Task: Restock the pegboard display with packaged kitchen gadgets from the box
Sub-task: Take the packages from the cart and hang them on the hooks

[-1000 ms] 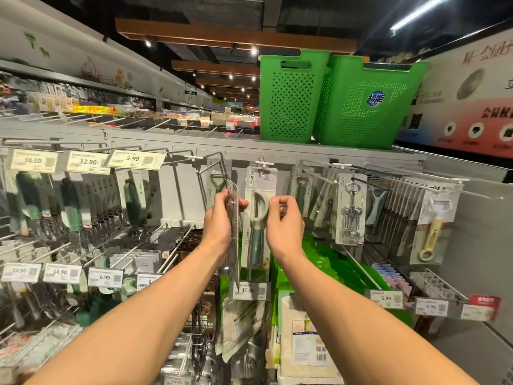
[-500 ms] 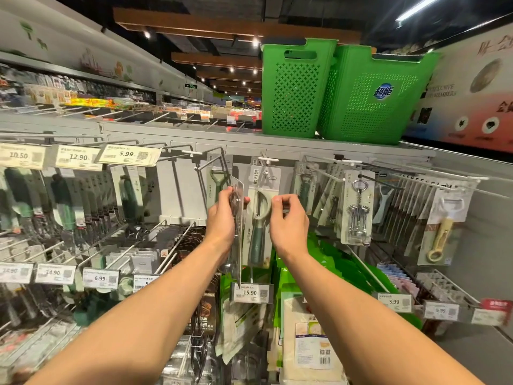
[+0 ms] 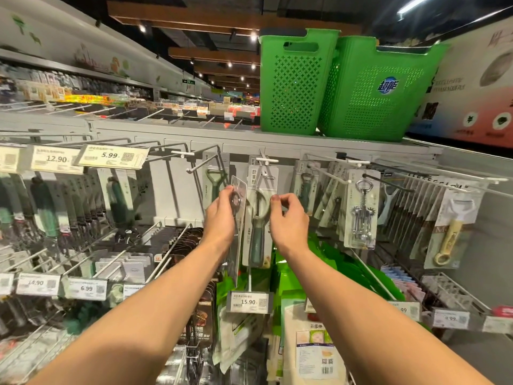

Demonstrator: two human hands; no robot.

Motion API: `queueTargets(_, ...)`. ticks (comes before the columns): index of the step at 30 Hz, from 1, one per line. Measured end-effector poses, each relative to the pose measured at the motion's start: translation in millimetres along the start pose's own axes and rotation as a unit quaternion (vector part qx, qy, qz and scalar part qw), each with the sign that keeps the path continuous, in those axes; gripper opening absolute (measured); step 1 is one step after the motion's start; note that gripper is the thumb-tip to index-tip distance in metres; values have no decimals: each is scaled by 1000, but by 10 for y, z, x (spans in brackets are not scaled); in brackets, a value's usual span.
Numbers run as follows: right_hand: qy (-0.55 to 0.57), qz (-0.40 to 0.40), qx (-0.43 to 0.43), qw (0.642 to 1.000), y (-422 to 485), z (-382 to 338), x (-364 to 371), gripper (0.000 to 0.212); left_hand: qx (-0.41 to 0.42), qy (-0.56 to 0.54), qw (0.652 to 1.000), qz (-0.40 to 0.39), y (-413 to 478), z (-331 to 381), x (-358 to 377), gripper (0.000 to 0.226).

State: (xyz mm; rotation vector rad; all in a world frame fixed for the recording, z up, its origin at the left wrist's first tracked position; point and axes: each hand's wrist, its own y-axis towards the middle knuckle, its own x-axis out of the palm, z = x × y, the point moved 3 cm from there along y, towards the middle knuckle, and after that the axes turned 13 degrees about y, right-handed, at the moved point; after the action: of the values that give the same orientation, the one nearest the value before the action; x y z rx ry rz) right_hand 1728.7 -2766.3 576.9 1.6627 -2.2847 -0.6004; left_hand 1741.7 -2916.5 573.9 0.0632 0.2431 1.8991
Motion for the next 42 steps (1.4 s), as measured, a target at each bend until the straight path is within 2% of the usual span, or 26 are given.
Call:
queueTargets(7, 23, -1, -5, 1000, 81, 37, 30, 19, 4, -20, 1000, -24, 189, -54, 114, 47)
queueTargets(14, 74, -5, 21, 997, 221, 90, 95, 10, -5, -7, 1000, -26, 381, -159, 144, 48)
queueTargets(20, 106, 18, 59, 992, 532, 301, 301, 4, -16, 9, 999, -29, 626, -156, 232, 24)
queueTargets(21, 97, 17, 61, 993, 572, 316, 322, 5, -23, 10, 999, -35, 627, -148, 243, 30)
queueTargets(24, 99, 19, 71, 992, 799, 419, 440, 8, -37, -8, 999, -36, 854, -248, 287, 69)
queueTargets(25, 84, 16, 72, 994, 860, 448, 477, 8, -38, -3, 999, -38, 926, -267, 298, 70)
queueTargets(28, 119, 26, 109, 987, 992, 550, 597, 16, -18, 16, 999, -35, 1128, -272, 340, 55)
queueTargets(32, 115, 32, 97, 988, 1161, 648, 660, 16, 6, 19, 998, -58, 1347, -331, 415, 61)
queueTargets(35, 62, 38, 91, 993, 1277, 697, 682, 15, 6, 22, 997, -69, 1487, -360, 454, 46)
queueTargets(38, 101, 59, 113, 987, 1315, 699, 707, 23, 10, 19, 998, -57, 1569, -370, 489, 33)
queueTargets(42, 59, 90, 108, 988, 1258, 686, 702, 6, 4, 0, 1000, -13, 1512, -331, 450, 33)
